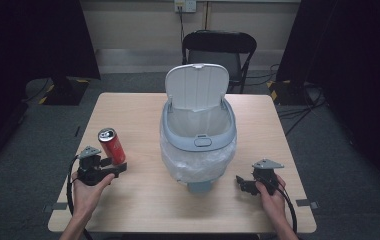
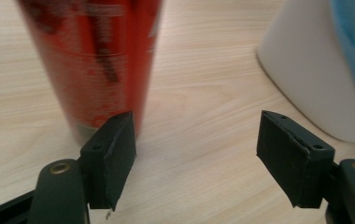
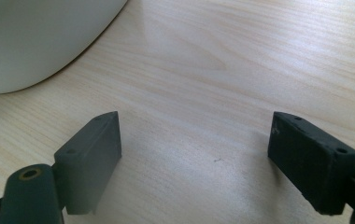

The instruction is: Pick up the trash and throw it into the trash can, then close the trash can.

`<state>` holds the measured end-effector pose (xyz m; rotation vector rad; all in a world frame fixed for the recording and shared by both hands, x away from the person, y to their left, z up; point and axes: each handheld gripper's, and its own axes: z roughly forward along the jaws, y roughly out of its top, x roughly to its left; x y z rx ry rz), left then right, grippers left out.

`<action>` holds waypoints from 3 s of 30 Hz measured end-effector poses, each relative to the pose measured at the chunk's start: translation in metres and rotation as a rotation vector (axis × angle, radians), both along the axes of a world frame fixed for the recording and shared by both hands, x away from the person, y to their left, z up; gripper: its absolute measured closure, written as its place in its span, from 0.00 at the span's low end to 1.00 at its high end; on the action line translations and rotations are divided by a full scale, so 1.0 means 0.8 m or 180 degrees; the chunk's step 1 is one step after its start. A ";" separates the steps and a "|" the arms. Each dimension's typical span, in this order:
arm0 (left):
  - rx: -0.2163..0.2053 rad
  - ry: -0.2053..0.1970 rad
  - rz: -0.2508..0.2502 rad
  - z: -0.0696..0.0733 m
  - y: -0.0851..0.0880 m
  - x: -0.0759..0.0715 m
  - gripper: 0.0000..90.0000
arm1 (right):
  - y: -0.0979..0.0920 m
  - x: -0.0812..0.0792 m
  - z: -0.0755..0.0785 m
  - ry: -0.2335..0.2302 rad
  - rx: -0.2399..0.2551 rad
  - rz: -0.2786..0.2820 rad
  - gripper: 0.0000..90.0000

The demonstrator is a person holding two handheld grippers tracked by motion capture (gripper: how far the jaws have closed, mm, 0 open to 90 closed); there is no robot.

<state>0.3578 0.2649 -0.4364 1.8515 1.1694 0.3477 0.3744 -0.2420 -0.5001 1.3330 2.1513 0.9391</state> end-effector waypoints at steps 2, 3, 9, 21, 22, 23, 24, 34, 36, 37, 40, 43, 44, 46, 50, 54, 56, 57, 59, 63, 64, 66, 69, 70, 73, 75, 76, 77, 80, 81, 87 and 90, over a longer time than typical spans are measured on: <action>0.0000 0.0000 0.0000 0.000 0.000 0.000 0.36 | 0.000 0.000 0.000 0.0000 0.0000 0.0000 0.19; 0.0000 0.0000 0.0000 0.000 0.000 0.000 0.36 | 0.000 0.000 0.000 0.0000 0.0000 0.0000 0.19; 0.0027 0.0051 0.0157 -0.007 0.013 0.002 0.27 | 0.000 0.000 0.000 -0.0011 -0.0005 0.0041 0.19; 0.0194 0.0166 0.0683 -0.018 0.042 0.021 0.27 | 0.001 0.000 0.000 -0.0001 -0.0001 0.0067 0.18; 0.0200 0.0181 0.0691 -0.018 0.045 0.027 0.27 | 0.001 0.000 0.000 -0.0002 -0.0001 0.0068 0.18; 0.0200 0.0181 0.0691 -0.018 0.045 0.027 0.28 | 0.001 0.000 0.000 -0.0002 -0.0001 0.0068 0.18; 0.0231 0.0143 0.0723 -0.018 0.048 0.035 0.28 | 0.001 0.000 0.000 -0.0004 -0.0002 0.0080 0.17; 0.0266 -0.0046 0.0798 -0.014 0.050 0.067 0.32 | 0.001 0.000 0.000 -0.0002 0.0001 0.0084 0.17; 0.0218 -0.0023 0.0762 -0.019 0.051 0.073 0.36 | 0.001 0.000 0.000 0.0006 0.0008 0.0093 0.17; 0.0233 -0.0017 0.0781 -0.023 0.051 0.077 0.37 | 0.001 0.000 0.000 0.0009 0.0009 0.0096 0.17; 0.0260 -0.0020 0.0789 -0.026 0.049 0.080 0.38 | 0.001 0.000 0.000 0.0010 0.0009 0.0101 0.17; 0.0418 -0.0021 0.0759 -0.031 0.045 0.084 0.38 | 0.001 0.000 0.000 0.0011 0.0008 0.0100 0.17; 0.0418 -0.0021 0.0759 -0.031 0.045 0.084 0.38 | 0.001 0.000 0.000 0.0011 0.0008 0.0101 0.17; 0.0470 0.0032 0.0743 -0.038 0.042 0.087 0.38 | 0.001 0.000 0.000 0.0012 0.0009 0.0100 0.17; 0.0493 0.0014 0.0729 -0.041 0.039 0.089 0.38 | 0.001 0.000 0.000 0.0013 0.0008 0.0101 0.17; 0.0521 -0.0005 0.0772 -0.040 0.039 0.089 0.38 | 0.001 0.000 0.000 0.0011 0.0006 0.0100 0.16; 0.0518 0.0004 0.0780 -0.039 0.039 0.087 0.38 | 0.001 0.000 0.000 0.0008 0.0004 0.0101 0.16; 0.0518 0.0004 0.0780 -0.039 0.039 0.087 0.38 | 0.001 0.000 0.000 0.0008 0.0004 0.0101 0.16; 0.0504 -0.0003 0.0770 -0.037 0.039 0.085 0.38 | 0.001 0.000 0.000 0.0010 0.0005 0.0101 0.16; 0.0348 -0.0064 0.0779 -0.028 0.044 0.080 0.38 | 0.003 0.001 0.000 0.0011 -0.0004 0.0083 0.16; 0.0332 -0.0066 0.0766 -0.026 0.044 0.079 0.38 | 0.003 0.001 0.000 0.0011 -0.0004 0.0082 0.16; 0.0051 -0.0109 0.0562 -0.011 0.049 0.066 0.38 | 0.003 0.001 0.000 0.0011 -0.0004 0.0082 0.16; -0.0261 -0.0387 0.0171 0.028 0.041 0.043 0.38 | 0.004 0.001 0.000 0.0013 -0.0004 0.0082 0.16; -0.0296 -0.0408 0.0128 0.031 0.041 0.042 0.38 | 0.004 0.001 0.000 0.0013 -0.0003 0.0081 0.16; -0.0363 -0.0491 -0.0006 0.038 0.040 0.039 0.38 | 0.004 0.001 0.000 0.0013 -0.0004 0.0081 0.16; -0.0343 -0.0579 -0.0096 0.052 0.034 0.033 0.38 | 0.004 0.001 0.000 0.0013 -0.0004 0.0081 0.16; -0.0343 -0.0579 -0.0096 0.052 0.034 0.033 0.38 | 0.004 0.001 0.000 0.0013 -0.0004 0.0081 0.16; -0.0369 -0.0601 -0.0134 0.057 0.032 0.030 0.38 | 0.004 0.001 0.000 0.0013 -0.0004 0.0081 0.16; -0.0415 -0.0765 -0.0269 0.082 0.025 0.021 0.38 | 0.004 0.001 0.000 0.0012 -0.0004 0.0081 0.16; -0.0441 -0.0810 -0.0306 0.088 0.024 0.018 0.38 | 0.004 0.001 0.000 0.0012 -0.0004 0.0081 0.16; -0.0578 -0.1060 -0.0478 0.126 0.014 0.003 0.38 | 0.004 0.001 0.000 0.0012 -0.0004 0.0081 0.16; -0.0600 -0.1176 -0.0531 0.142 0.010 -0.004 0.38 | 0.004 0.001 0.000 0.0013 -0.0004 0.0081 0.16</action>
